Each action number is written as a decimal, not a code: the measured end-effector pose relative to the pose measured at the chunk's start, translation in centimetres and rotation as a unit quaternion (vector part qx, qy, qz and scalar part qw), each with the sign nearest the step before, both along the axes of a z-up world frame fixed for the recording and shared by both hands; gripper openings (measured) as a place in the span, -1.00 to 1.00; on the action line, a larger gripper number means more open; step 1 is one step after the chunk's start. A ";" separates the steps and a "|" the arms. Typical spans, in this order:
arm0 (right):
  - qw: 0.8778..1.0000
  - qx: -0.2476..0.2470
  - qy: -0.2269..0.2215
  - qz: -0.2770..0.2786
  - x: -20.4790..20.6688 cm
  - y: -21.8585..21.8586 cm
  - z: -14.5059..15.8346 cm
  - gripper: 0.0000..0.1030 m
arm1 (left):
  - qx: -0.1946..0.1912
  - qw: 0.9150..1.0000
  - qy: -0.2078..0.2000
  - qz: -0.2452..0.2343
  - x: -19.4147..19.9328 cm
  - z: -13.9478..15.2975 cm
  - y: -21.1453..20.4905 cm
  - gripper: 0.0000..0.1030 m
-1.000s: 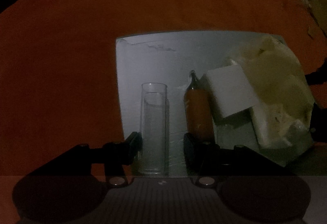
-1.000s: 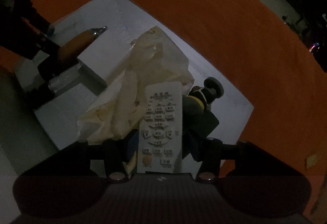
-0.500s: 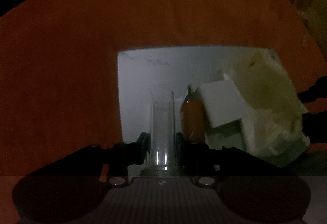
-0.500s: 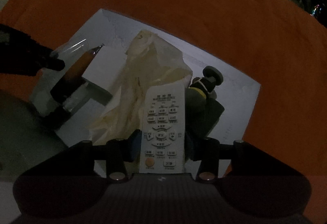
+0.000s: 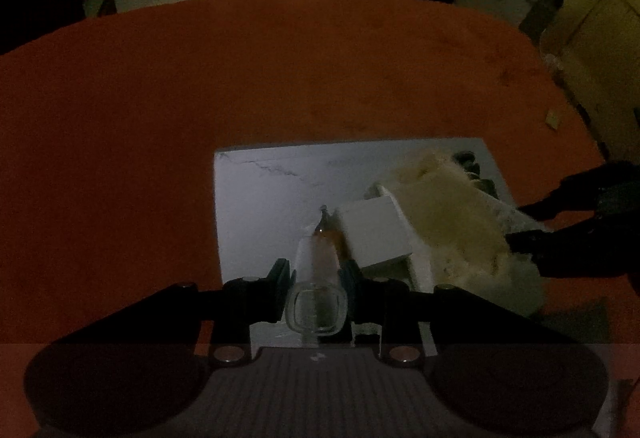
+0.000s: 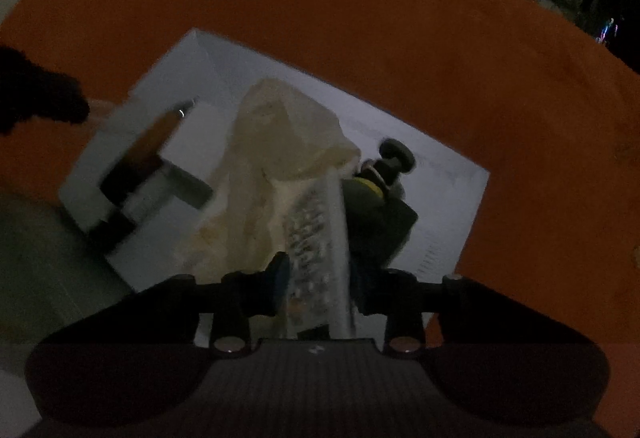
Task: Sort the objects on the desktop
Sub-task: 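Lift the glass tube with the left tool while the right tool lifts the remote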
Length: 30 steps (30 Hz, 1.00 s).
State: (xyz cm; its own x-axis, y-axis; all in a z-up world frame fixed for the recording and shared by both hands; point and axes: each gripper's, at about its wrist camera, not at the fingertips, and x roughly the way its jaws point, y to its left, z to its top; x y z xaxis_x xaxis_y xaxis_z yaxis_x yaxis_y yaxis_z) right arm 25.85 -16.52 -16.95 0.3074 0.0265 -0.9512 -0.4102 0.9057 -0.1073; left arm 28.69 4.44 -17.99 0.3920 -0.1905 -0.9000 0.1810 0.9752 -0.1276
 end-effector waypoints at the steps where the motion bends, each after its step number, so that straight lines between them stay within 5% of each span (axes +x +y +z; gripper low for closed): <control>1: 1.000 -0.007 -0.002 0.007 -0.1 0.1 -0.4 -0.31 | 0.003 1.000 0.002 0.000 0.1 -0.2 -0.1 -0.53; 6: 1.000 -0.009 0.003 0.013 -0.4 0.2 -0.7 -0.27 | 0.020 1.000 0.017 0.000 0.5 -2.0 -0.1 -0.53; 9: 1.000 -0.012 0.007 0.002 -0.2 0.0 -0.7 -0.06 | 0.025 0.999 0.029 0.001 0.7 -3.1 0.1 -0.53; 18: 0.999 -0.024 0.019 0.015 -0.4 1.4 -1.6 0.00 | 0.043 0.998 0.054 -0.002 1.6 -5.8 -0.6 -0.53; 30: 0.998 -0.057 0.004 0.010 -1.3 2.3 -1.5 -0.25 | 0.069 0.996 0.063 -0.004 2.4 -7.0 -1.2 -0.47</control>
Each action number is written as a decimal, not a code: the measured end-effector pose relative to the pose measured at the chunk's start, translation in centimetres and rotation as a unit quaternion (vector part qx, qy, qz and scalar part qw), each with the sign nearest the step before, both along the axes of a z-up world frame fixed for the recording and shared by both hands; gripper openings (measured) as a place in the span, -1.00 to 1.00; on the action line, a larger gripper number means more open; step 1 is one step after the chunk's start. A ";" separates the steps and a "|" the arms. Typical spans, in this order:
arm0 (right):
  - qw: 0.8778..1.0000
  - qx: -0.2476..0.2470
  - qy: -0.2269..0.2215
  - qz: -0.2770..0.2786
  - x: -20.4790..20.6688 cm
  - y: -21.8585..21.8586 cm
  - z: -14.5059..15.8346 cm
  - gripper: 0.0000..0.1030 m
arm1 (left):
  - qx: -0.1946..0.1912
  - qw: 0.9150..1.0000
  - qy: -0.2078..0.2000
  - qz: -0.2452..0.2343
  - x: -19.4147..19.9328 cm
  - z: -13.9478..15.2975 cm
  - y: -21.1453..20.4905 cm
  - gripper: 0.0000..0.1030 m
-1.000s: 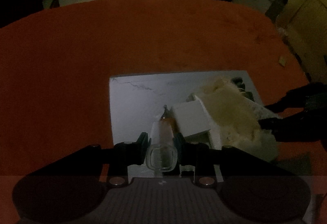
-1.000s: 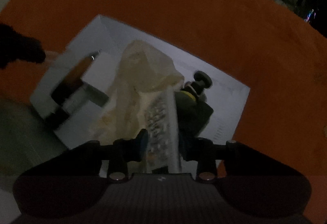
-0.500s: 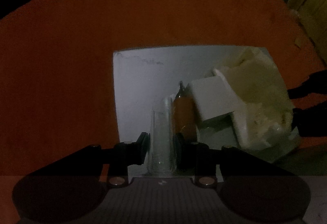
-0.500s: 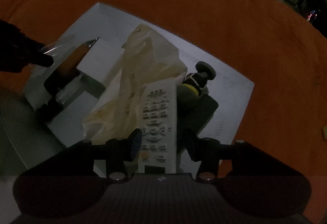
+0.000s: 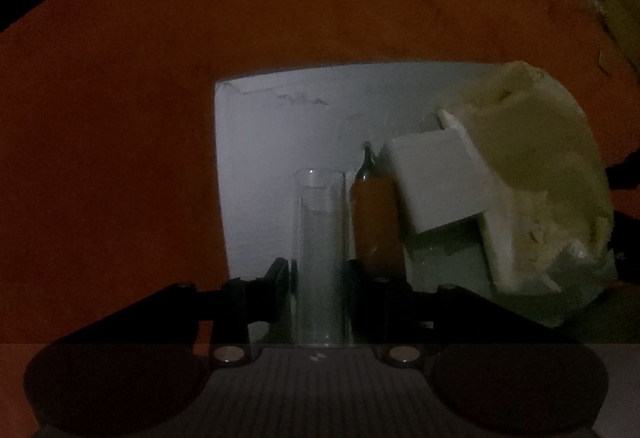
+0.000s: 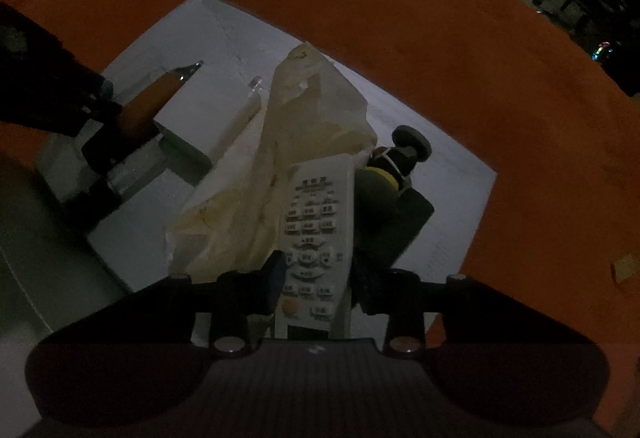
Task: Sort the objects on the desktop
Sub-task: 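Lift the glass tube with the left tool while the right tool lifts the remote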
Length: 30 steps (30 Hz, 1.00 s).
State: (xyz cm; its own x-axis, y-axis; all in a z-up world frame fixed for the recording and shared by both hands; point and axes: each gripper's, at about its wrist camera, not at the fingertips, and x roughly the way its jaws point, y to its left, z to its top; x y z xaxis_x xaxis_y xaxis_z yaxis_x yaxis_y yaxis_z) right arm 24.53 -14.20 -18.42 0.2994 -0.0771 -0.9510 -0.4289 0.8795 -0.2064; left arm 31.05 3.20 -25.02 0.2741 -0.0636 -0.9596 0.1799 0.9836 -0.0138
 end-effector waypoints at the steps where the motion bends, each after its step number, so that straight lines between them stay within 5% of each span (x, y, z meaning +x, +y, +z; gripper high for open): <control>1: 1.000 -0.001 0.006 0.000 0.0 0.1 0.0 -0.24 | 0.001 1.000 0.000 0.000 0.0 0.0 -0.1 -0.47; 5: 0.999 0.023 0.035 -0.007 0.9 -0.3 -0.1 0.01 | 0.001 1.000 -0.002 0.002 0.1 -0.1 -0.1 -0.48; 10: 0.995 0.080 0.057 -0.036 1.9 -1.4 0.4 0.04 | -0.004 1.000 -0.006 0.003 -0.1 -0.1 -0.1 -0.51; 12: 0.994 0.085 0.062 -0.042 2.0 -1.8 0.6 -0.14 | -0.003 1.000 -0.009 0.003 -0.1 -0.2 -0.1 -0.52; 13: 0.993 0.086 0.059 -0.049 2.0 -2.1 0.9 -0.39 | -0.005 1.000 -0.011 0.003 -0.1 -0.2 -0.1 -0.52; 19: 0.982 0.153 0.086 -0.068 2.3 -3.7 2.0 -0.42 | -0.022 1.000 -0.011 0.013 -0.3 -0.7 0.3 -0.52; 30: 0.971 0.179 0.135 -0.082 2.5 -3.4 -1.1 -0.05 | -0.019 1.000 -0.012 0.012 -0.1 -0.8 0.1 -0.52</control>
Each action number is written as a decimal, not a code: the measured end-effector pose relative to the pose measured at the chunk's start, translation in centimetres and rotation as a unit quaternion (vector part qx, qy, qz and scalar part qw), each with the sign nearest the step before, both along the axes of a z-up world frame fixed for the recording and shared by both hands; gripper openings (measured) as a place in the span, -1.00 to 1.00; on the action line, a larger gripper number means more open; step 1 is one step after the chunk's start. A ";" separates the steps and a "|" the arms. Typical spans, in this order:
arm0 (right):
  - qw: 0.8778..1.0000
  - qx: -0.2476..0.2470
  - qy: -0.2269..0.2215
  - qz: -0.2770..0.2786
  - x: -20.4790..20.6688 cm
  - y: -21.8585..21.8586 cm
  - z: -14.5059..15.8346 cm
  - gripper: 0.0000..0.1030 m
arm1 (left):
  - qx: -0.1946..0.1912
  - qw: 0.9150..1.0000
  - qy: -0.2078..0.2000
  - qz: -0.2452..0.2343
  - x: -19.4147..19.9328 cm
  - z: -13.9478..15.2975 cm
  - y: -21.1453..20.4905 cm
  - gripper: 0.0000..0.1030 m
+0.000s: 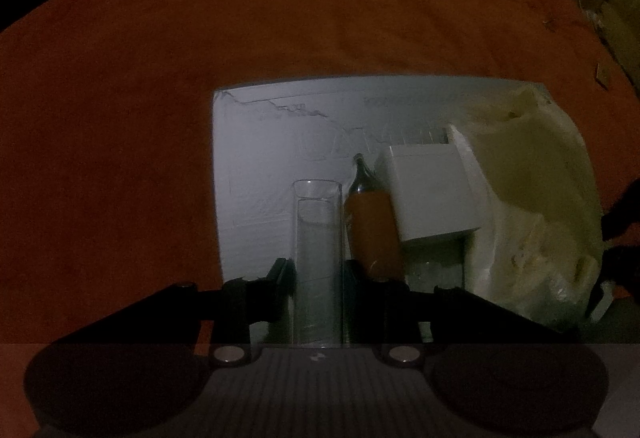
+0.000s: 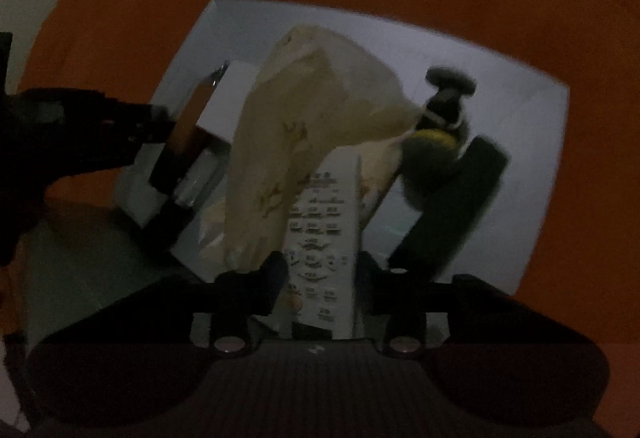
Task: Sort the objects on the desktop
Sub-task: 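Lift the glass tube with the left tool while the right tool lifts the remote, then carry the glass tube and remote into the white box and lower them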
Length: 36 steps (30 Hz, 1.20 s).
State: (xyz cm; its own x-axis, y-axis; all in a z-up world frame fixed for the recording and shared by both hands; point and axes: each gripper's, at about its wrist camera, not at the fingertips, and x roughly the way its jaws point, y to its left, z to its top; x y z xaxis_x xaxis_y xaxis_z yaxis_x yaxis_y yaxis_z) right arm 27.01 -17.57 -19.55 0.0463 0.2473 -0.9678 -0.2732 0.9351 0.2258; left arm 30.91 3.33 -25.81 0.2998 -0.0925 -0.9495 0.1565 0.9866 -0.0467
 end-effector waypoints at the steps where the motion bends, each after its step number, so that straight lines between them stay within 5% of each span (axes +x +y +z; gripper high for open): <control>1: 1.000 -0.005 0.003 -0.010 0.0 -0.1 -0.5 -0.01 | 0.000 1.000 0.000 0.000 0.0 0.0 0.0 -0.52; 12: 0.994 -0.080 -0.067 0.014 -2.2 2.5 0.0 -0.06 | -0.007 1.000 -0.002 0.010 0.1 -0.1 0.1 -0.52; 25: 0.990 -0.009 -0.130 -0.051 -1.3 0.5 7.3 -0.06 | -0.038 0.999 -0.025 0.025 -0.1 1.5 0.9 -0.53; 36: 0.991 0.012 -0.134 -0.029 -5.4 1.3 10.3 -0.06 | -0.078 0.995 -0.064 0.011 -3.4 7.3 0.9 -0.53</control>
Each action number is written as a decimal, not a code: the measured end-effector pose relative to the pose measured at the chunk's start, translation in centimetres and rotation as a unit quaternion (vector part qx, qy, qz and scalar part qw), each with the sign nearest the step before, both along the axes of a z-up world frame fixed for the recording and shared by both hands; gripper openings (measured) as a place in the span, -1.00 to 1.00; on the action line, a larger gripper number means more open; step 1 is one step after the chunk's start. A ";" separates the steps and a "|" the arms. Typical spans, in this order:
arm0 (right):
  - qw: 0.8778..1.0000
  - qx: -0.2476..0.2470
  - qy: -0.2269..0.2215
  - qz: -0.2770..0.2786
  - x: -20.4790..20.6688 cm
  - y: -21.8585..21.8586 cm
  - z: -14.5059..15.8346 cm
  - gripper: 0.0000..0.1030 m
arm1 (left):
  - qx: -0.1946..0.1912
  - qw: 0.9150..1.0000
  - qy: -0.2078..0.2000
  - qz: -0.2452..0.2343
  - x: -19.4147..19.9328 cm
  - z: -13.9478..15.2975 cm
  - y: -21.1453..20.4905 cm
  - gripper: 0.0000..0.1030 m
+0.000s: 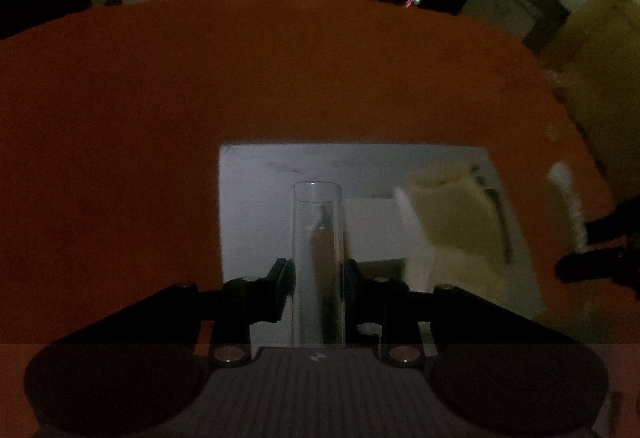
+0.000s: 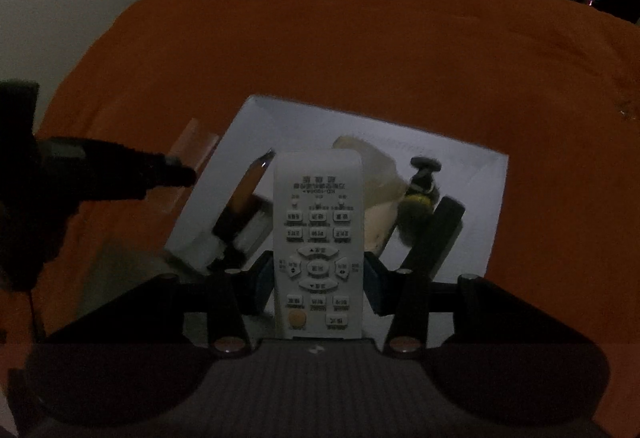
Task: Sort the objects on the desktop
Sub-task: 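Carry the glass tube and remote into the white box and lower them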
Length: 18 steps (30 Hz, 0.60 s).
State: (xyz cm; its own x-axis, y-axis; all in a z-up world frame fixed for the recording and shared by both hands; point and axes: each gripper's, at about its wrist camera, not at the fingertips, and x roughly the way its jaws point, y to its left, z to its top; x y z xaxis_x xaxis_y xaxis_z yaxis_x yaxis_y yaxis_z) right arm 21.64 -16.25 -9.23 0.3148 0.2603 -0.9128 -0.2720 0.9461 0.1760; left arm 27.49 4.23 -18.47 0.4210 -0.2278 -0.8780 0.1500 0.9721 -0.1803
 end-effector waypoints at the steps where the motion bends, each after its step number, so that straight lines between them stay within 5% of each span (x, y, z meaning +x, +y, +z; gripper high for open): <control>1: 1.000 0.001 0.001 0.002 -0.5 0.2 0.2 -0.06 | -0.003 1.000 -0.004 -0.004 -0.5 0.5 -0.2 -0.53; 18: 0.999 -0.021 -0.006 0.040 -9.7 3.3 4.6 -0.05 | -0.039 0.998 -0.018 -0.054 -10.0 5.7 -3.6 -0.53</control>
